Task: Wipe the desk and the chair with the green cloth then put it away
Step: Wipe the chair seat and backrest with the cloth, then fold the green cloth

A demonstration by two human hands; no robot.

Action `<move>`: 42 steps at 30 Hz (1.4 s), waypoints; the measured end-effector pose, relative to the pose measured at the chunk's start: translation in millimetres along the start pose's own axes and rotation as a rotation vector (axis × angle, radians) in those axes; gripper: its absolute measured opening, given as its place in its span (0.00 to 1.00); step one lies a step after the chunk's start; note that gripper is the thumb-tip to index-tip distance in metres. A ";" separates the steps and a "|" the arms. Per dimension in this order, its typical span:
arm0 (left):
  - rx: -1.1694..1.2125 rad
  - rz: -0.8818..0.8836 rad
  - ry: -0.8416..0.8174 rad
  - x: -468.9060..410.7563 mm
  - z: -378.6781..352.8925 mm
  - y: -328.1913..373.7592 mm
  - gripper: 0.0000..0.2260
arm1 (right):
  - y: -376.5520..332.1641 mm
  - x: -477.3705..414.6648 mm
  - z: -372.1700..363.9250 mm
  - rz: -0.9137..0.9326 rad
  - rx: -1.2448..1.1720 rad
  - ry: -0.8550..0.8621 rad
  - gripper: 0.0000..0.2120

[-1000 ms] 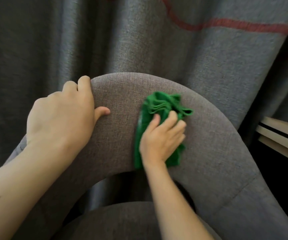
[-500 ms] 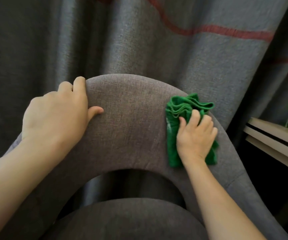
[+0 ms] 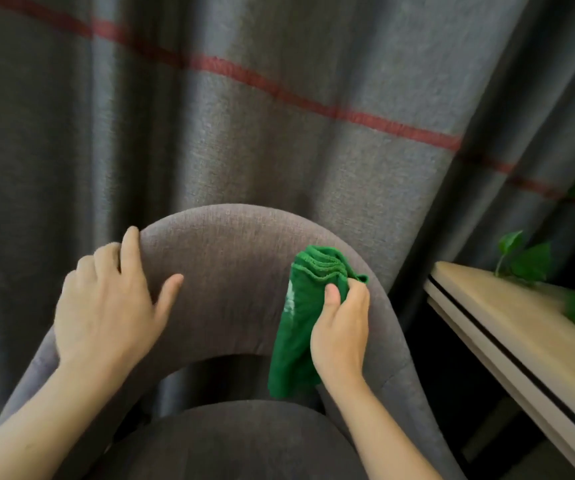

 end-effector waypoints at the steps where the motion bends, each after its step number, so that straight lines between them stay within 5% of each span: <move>1: 0.060 -0.007 -0.019 6.1 4.6 11.2 0.32 | -9.3 0.3 8.7 -0.053 -0.081 -0.018 0.08; 8: 0.938 -0.214 -0.568 20.0 107.4 144.0 0.24 | -99.0 -7.2 89.7 -0.373 -0.383 -0.046 0.07; 14: 0.959 -0.261 -0.609 -2.6 224.8 178.0 0.05 | -175.7 -0.9 179.0 -0.656 -0.518 -0.173 0.06; 17: 0.954 -0.362 -0.584 -15.5 293.1 188.6 0.07 | -212.4 11.7 233.0 -0.770 -0.510 -0.238 0.03; 20: 0.922 -0.528 -0.721 -20.9 351.6 200.6 0.06 | -261.4 20.7 302.5 -0.606 -0.210 -0.272 0.24; 22: 0.866 -0.711 -0.786 -21.6 395.2 212.2 0.19 | -316.1 22.9 344.7 -0.402 -0.126 -0.343 0.34; 24: 0.799 -0.903 -0.797 -16.0 432.0 226.6 0.24 | -357.0 26.1 371.9 -0.285 -0.085 -0.478 0.36; 27: 0.787 -1.131 -0.716 1.8 485.4 253.6 0.21 | -394.2 37.5 406.5 -0.306 -0.092 -0.579 0.25; 30: 0.815 -1.195 -0.640 21.4 525.2 276.9 0.21 | -415.0 50.1 452.7 -0.297 -0.019 -0.473 0.06; 32: 0.881 -1.183 -0.622 37.4 545.4 291.6 0.20 | -420.6 65.6 490.5 -0.310 0.004 -0.399 0.02; 38: 1.050 -0.998 -1.154 117.7 553.5 338.0 0.22 | -421.0 121.2 616.9 -0.449 -0.037 -0.142 0.06; 42: 1.203 -0.858 -1.323 180.1 559.0 386.2 0.08 | -395.5 165.7 713.2 -0.514 0.078 0.092 0.07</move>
Point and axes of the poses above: each hand's wrist, its own x-axis away from the middle knuckle, its own z-axis out of the back of the hand, y = z × x, the point moved 7 cm from there along -x, towards the middle knuckle, and after that the axes turned 4 degrees about -y, right-handed, at the moved point
